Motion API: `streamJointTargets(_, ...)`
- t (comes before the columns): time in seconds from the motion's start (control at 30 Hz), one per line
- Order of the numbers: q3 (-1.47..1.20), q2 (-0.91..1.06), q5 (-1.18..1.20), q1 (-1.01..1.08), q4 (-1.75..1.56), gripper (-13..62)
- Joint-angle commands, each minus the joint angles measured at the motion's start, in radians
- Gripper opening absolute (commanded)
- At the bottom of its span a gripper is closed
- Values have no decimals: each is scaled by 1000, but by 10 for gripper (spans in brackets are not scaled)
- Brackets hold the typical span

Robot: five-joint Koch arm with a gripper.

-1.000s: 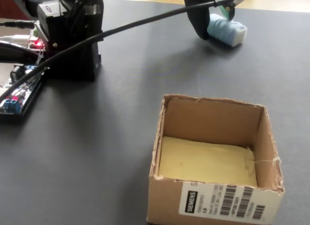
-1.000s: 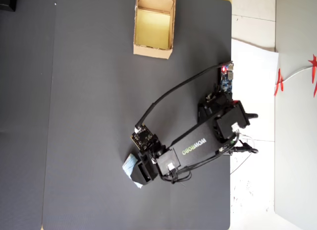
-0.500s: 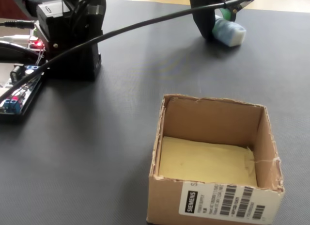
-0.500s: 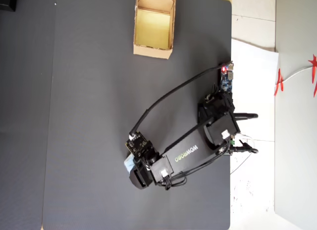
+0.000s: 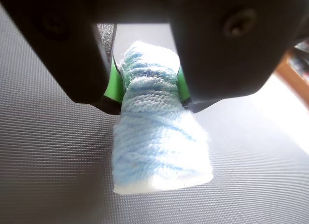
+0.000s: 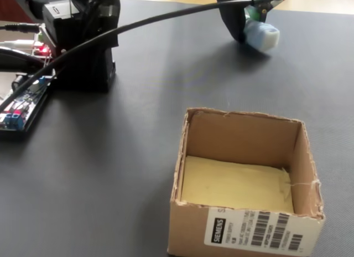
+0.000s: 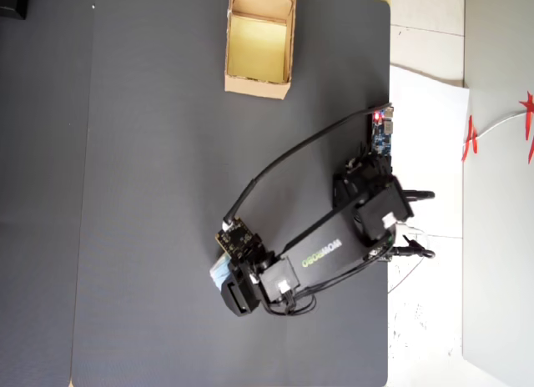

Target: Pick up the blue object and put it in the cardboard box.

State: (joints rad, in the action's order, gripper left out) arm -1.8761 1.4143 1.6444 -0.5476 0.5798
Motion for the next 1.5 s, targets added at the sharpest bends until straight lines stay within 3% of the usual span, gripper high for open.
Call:
streamJointTargets(0.0,-15,120,-5,25,-138,-49)
streamJointTargets(0.23,-190,296,-31,112,-330,-49)
streamJointTargets(0.3,-365,462,-55,241,-430,-49)
streamJointTargets(0.67,-535,804,-219,572,-451,-49)
streamJointTargets(0.87,-515,833,-328,755,-497,-49)
streamJointTargets(1.03,-449,784,-466,1086,-525,-49)
streamJointTargets(1.27,-370,698,-532,1212,-500,-47)
streamJointTargets(1.3,-276,572,-561,1252,-476,-47)
streamJointTargets(1.47,-150,393,-563,1285,-486,-45)
